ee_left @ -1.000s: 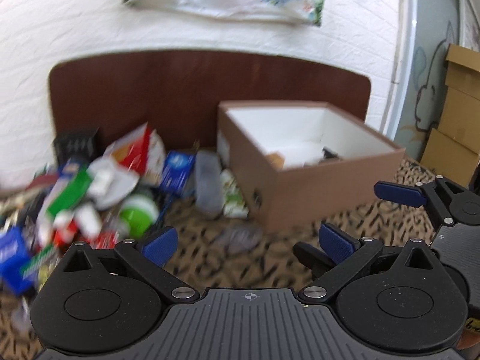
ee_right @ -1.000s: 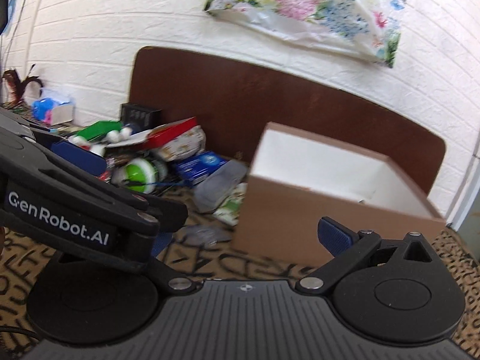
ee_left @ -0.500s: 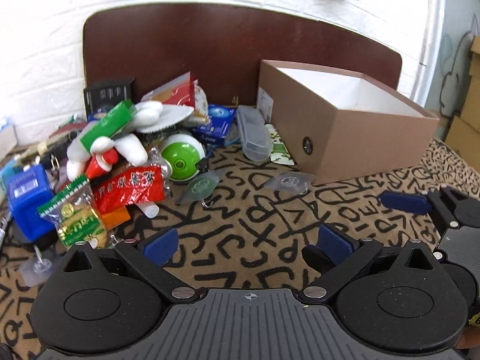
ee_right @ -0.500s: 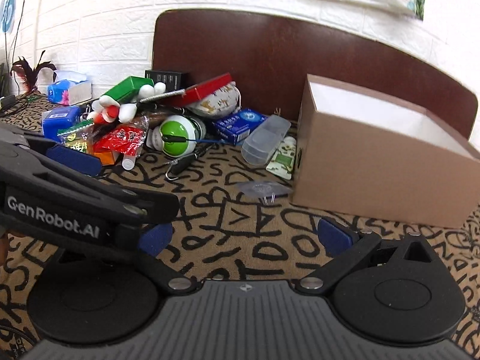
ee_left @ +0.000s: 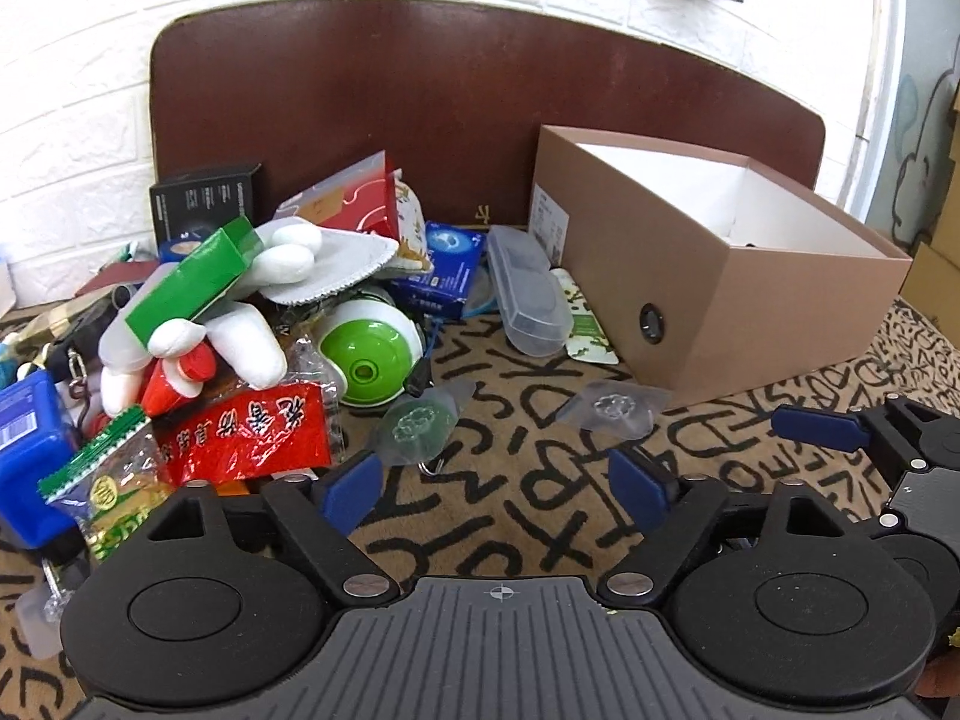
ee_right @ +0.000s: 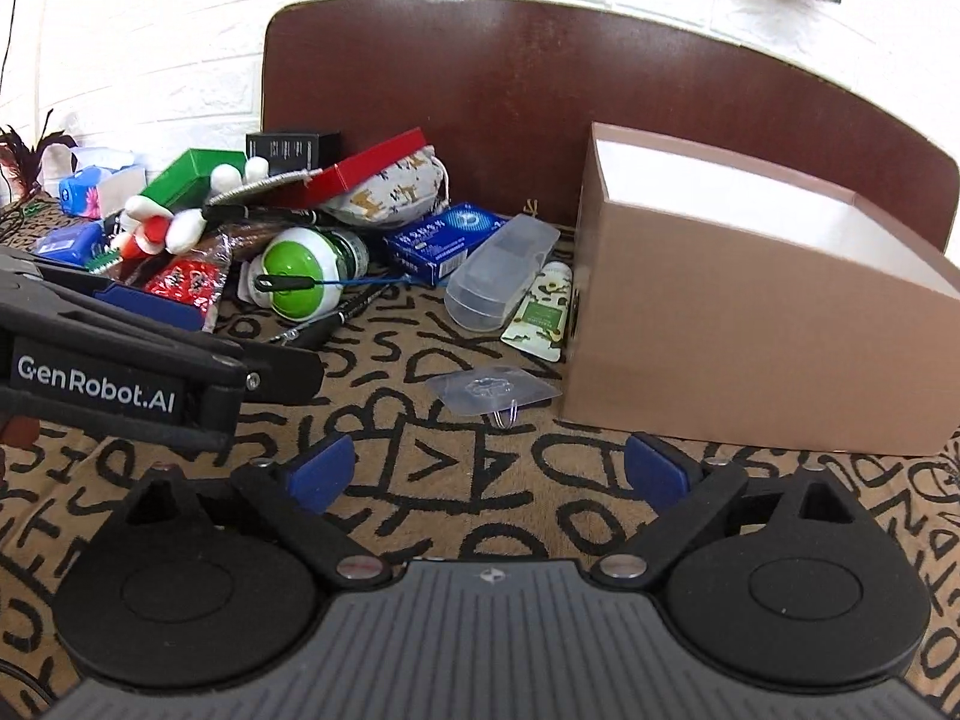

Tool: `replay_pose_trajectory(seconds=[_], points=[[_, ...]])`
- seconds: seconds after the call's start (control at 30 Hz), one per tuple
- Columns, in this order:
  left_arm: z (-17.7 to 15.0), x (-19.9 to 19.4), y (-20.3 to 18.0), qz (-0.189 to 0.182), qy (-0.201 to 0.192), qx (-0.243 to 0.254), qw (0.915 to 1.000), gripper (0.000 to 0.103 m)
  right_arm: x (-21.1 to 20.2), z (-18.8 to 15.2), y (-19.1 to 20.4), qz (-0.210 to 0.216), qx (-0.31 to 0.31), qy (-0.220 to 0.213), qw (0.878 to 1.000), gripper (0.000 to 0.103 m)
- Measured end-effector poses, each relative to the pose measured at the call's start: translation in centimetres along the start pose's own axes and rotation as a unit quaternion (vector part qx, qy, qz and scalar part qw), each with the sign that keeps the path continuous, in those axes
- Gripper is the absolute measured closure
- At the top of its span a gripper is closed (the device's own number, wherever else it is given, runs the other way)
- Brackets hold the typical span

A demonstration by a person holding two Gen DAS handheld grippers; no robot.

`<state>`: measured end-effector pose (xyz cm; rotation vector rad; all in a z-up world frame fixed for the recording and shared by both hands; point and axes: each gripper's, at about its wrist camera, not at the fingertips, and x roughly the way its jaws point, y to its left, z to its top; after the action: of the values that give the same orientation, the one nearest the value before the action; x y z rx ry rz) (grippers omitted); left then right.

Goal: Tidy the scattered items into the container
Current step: 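Withdraw the left gripper from the box toward the clear plastic hook, then grasp the clear plastic hook packet with the left gripper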

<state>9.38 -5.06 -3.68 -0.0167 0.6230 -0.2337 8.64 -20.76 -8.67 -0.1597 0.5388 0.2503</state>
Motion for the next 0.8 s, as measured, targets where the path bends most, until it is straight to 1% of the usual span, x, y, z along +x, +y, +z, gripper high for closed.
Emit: replay_pose_trajectory(seconds=[0.1,0.3,0.47,0.67,0.8], points=[[0.4,0.6,0.1,0.006,-0.004,0.002,1.0,0.016,0.7,0.3,-0.2,-0.001,0.0,0.004,1.0,0.011],[1.1,2.3,0.6,0.008,0.004,0.003,1.0,0.022,2.3,0.9,-0.5,-0.001,0.008,0.012,1.0,0.015],[1.1,3.7,1.0,0.004,0.02,0.004,0.9998,0.033,3.6,1.3,-0.9,0.005,0.017,0.025,1.0,0.021],[0.9,4.8,1.8,0.003,0.033,-0.006,0.9994,0.04,4.8,1.5,-1.2,0.015,0.028,0.04,0.999,0.024],[0.9,5.2,2.2,0.005,0.037,-0.007,0.9993,0.048,5.5,1.6,-1.5,0.025,0.043,0.044,0.998,0.03]])
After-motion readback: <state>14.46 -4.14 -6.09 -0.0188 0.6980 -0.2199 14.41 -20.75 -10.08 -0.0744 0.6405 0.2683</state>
